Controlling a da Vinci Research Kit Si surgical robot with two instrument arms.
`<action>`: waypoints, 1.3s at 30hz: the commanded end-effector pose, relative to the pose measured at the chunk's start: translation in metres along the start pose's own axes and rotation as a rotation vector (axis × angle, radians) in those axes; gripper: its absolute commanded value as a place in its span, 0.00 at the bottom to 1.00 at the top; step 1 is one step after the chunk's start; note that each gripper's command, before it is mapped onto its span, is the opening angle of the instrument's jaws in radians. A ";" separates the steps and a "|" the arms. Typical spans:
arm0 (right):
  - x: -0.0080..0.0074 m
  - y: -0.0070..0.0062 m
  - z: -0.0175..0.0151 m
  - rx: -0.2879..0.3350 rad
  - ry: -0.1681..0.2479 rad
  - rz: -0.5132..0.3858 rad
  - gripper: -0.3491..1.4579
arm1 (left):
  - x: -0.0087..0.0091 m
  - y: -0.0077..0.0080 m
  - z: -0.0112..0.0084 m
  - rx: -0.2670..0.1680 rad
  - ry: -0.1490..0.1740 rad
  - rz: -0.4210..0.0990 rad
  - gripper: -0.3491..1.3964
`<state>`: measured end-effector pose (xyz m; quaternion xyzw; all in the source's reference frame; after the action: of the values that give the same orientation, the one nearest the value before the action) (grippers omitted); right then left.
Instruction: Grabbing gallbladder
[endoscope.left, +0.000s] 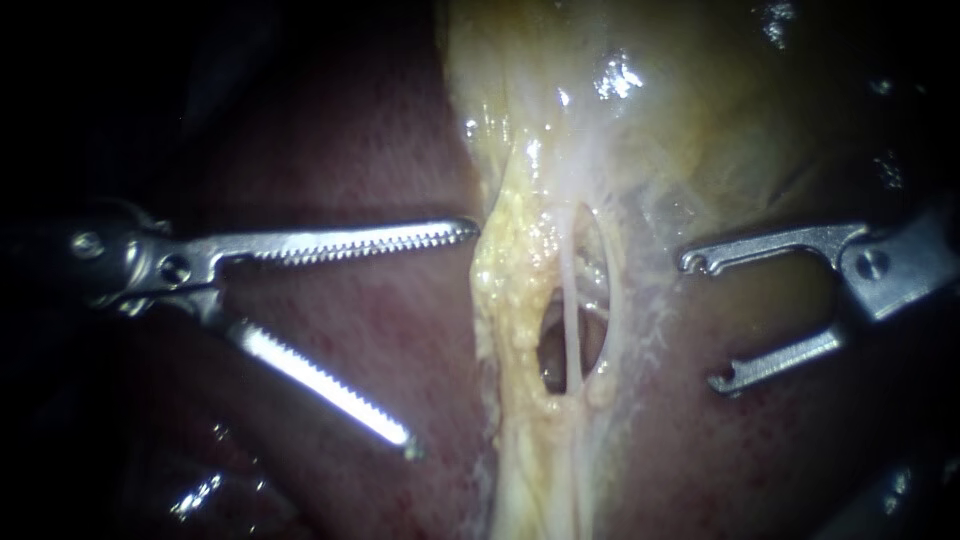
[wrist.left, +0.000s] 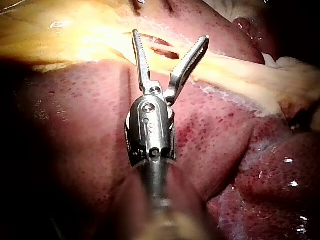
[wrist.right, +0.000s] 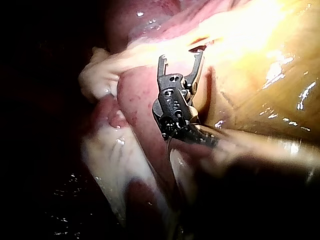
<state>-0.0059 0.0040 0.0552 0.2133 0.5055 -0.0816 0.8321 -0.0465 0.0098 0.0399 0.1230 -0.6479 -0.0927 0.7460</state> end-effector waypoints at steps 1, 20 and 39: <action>0.0000 0.0000 0.0000 0.000 0.000 0.000 0.52 | 0.0000 0.0000 0.0000 0.000 0.000 0.000 0.85; 0.0000 0.0000 0.0000 0.000 0.000 0.012 0.52 | -0.0016 0.0022 0.0029 -0.044 0.106 -0.167 0.75; 0.0000 0.0000 0.0000 0.000 -0.001 0.017 0.52 | -0.0003 0.0041 0.0024 -0.216 0.250 -0.350 0.57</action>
<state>-0.0059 0.0040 0.0552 0.2177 0.5033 -0.0745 0.8329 -0.0490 0.0137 0.0414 0.1661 -0.5039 -0.2751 0.8018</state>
